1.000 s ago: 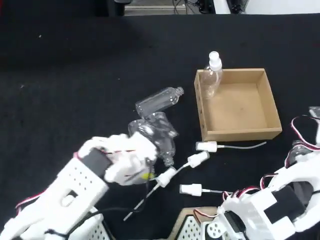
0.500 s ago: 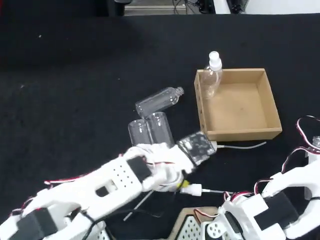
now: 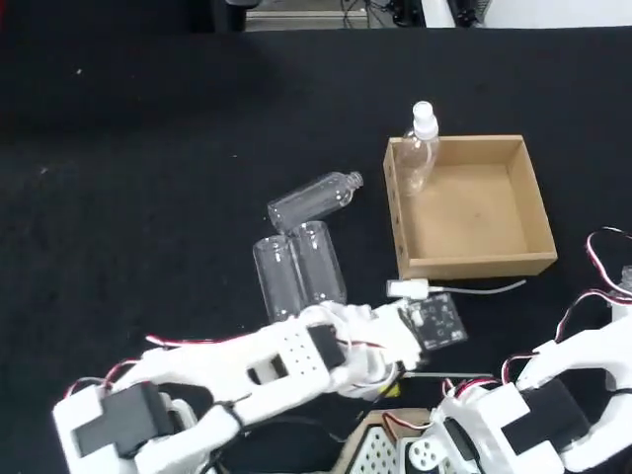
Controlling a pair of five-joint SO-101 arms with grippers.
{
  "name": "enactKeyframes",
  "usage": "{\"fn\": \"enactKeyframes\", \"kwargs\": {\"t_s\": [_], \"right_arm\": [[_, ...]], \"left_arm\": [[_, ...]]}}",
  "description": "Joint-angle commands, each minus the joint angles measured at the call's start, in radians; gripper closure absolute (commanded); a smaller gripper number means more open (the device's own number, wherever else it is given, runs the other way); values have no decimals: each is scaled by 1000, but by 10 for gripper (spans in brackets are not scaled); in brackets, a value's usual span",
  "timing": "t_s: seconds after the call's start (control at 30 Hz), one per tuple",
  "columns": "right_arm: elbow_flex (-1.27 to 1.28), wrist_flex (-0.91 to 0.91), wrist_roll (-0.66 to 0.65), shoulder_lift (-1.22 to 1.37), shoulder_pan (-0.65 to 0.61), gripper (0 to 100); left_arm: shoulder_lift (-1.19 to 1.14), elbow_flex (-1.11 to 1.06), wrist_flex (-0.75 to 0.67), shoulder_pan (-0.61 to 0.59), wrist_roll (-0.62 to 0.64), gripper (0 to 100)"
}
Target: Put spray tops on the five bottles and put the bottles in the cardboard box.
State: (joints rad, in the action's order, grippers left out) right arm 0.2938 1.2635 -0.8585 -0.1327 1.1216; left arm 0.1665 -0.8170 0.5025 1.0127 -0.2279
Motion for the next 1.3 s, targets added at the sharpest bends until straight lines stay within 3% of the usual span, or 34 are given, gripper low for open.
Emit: {"fn": "enactKeyframes", "kwargs": {"t_s": [0.0,0.27,0.47,0.7,0.8,1.03,1.27], "right_arm": [[-58,-29,0,-59,32,988],[-58,-29,0,-59,34,988],[-58,-29,0,-59,35,988],[-59,-29,0,-59,35,988],[-59,-29,0,-59,35,988],[-58,-23,6,-59,26,988],[-58,34,8,-65,-25,988]], "left_arm": [[-31,65,-15,48,9,747],[-41,61,-15,62,9,761],[-31,25,-14,105,6,978],[-2,73,195,174,2,972],[75,140,364,105,-6,970],[396,291,764,-153,-204,970],[667,328,980,-530,-397,970]]}}
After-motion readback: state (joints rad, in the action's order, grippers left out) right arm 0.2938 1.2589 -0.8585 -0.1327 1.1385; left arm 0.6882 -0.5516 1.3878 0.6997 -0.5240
